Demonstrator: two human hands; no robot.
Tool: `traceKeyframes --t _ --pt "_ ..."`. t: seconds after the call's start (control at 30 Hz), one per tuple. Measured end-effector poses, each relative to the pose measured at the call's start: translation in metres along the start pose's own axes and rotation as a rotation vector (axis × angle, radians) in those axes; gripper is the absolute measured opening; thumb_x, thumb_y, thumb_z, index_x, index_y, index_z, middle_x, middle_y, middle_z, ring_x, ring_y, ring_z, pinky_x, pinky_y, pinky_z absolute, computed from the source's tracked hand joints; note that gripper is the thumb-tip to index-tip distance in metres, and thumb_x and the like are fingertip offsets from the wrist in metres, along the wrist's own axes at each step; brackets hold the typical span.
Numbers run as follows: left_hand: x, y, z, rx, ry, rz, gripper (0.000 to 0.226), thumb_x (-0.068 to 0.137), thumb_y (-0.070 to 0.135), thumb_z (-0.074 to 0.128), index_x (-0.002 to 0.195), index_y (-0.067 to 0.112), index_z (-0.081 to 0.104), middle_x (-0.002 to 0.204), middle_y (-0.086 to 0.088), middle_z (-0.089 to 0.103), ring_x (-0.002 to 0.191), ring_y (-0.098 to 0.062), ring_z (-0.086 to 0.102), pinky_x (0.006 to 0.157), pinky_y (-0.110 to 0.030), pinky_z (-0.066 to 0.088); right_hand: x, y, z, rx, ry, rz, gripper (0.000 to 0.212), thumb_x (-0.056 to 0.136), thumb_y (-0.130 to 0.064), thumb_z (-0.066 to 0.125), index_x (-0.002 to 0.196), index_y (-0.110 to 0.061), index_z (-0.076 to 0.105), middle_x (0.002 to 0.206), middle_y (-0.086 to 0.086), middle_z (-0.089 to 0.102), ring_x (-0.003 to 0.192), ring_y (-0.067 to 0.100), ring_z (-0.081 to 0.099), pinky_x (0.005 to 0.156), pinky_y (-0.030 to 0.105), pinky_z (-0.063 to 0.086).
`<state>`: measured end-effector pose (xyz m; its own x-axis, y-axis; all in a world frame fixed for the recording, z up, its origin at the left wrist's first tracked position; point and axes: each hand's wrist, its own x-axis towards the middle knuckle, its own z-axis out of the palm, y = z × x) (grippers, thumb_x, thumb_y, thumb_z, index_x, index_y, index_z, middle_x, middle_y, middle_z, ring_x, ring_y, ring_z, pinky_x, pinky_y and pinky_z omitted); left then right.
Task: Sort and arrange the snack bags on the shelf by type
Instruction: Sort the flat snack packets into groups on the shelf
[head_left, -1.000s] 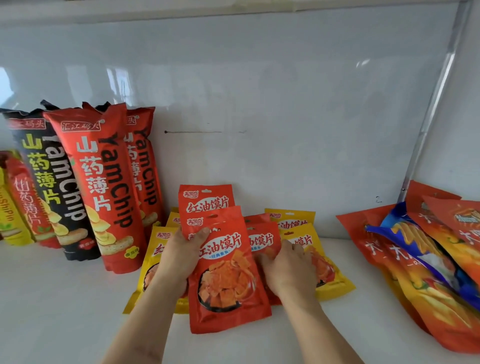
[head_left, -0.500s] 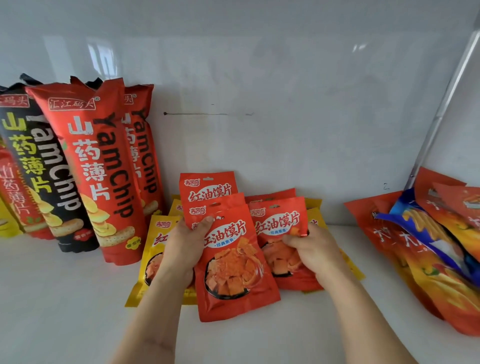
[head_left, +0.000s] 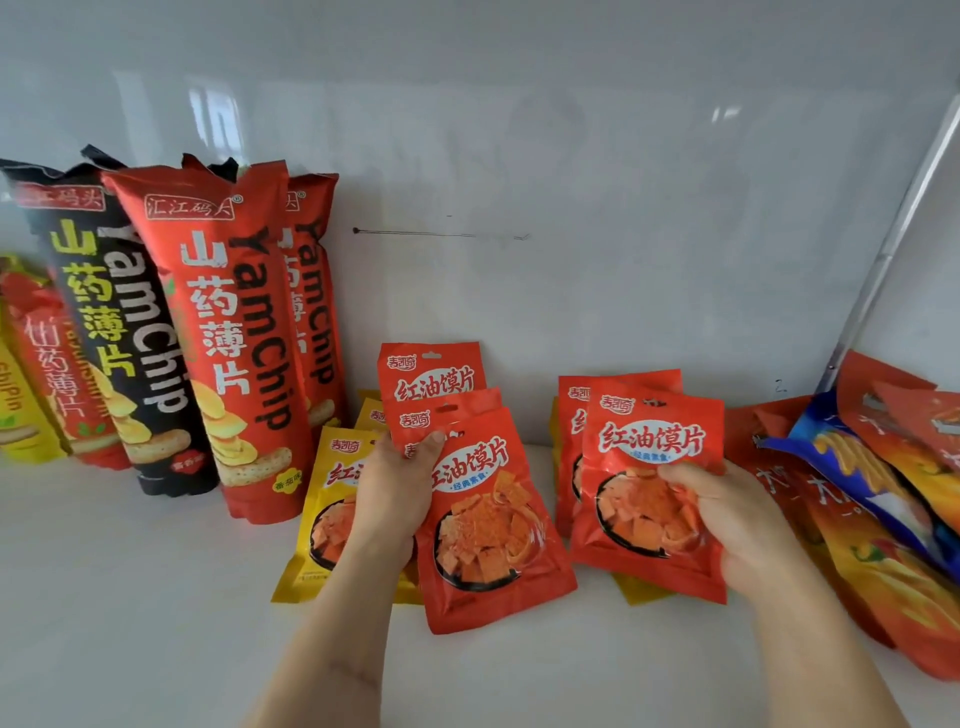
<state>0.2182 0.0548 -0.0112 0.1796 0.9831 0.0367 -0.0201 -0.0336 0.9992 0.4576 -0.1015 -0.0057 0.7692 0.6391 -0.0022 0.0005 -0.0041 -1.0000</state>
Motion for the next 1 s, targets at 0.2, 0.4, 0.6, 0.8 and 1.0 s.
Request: traceKeyframes --t 0.2,0.4,0.6,0.8,1.0 --pt "-0.001 0.001 0.002 -0.02 0.02 0.008 0.026 0.095 0.044 0.065 0.115 0.028 0.06 0.1 0.007 0.074 0.083 -0.014 0.074 0.064 -0.028 0.058 -0.01 -0.014 -0.014 0.197 -0.009 -0.056 0.016 0.086 -0.005 0.065 0.097 -0.014 0.073 0.094 0.006 0.077 0.08 0.02 0.073 0.077 0.035 0.057" --pt "0.0 0.003 0.008 -0.073 0.032 -0.019 0.034 0.095 0.049 0.062 0.119 0.024 0.06 0.102 0.003 0.076 0.085 -0.017 0.076 0.072 -0.038 0.063 -0.034 -0.009 0.015 0.049 -0.495 0.085 0.03 0.075 0.005 0.065 0.102 -0.003 0.074 0.1 0.02 0.075 0.083 0.027 0.074 0.075 0.034 0.061" --pt "-0.005 0.004 0.012 -0.161 -0.005 -0.033 0.039 0.099 0.054 0.051 0.124 0.025 0.055 0.107 0.0 0.075 0.088 -0.02 0.076 0.071 -0.037 0.063 -0.032 0.007 0.038 -0.164 -0.576 0.12 0.039 0.073 -0.004 0.076 0.111 -0.01 0.074 0.109 0.01 0.075 0.106 0.028 0.07 0.105 0.048 0.047" --pt "-0.008 0.01 0.014 -0.249 -0.022 -0.067 0.046 0.095 0.058 0.054 0.13 0.028 0.05 0.109 0.0 0.074 0.087 -0.021 0.077 0.076 -0.044 0.064 -0.039 0.006 0.052 -0.28 -0.528 0.072 0.033 0.071 -0.018 0.079 0.103 -0.02 0.075 0.101 -0.005 0.077 0.099 0.016 0.072 0.103 0.045 0.049" --pt "-0.011 0.013 0.016 -0.255 -0.037 -0.055 0.049 0.09 0.059 0.062 0.123 0.027 0.048 0.103 0.001 0.074 0.079 -0.018 0.078 0.069 -0.038 0.064 -0.041 0.004 0.055 -0.351 -0.504 0.059 0.048 0.057 -0.04 0.077 0.103 -0.03 0.074 0.1 -0.013 0.076 0.098 0.011 0.072 0.102 0.043 0.049"
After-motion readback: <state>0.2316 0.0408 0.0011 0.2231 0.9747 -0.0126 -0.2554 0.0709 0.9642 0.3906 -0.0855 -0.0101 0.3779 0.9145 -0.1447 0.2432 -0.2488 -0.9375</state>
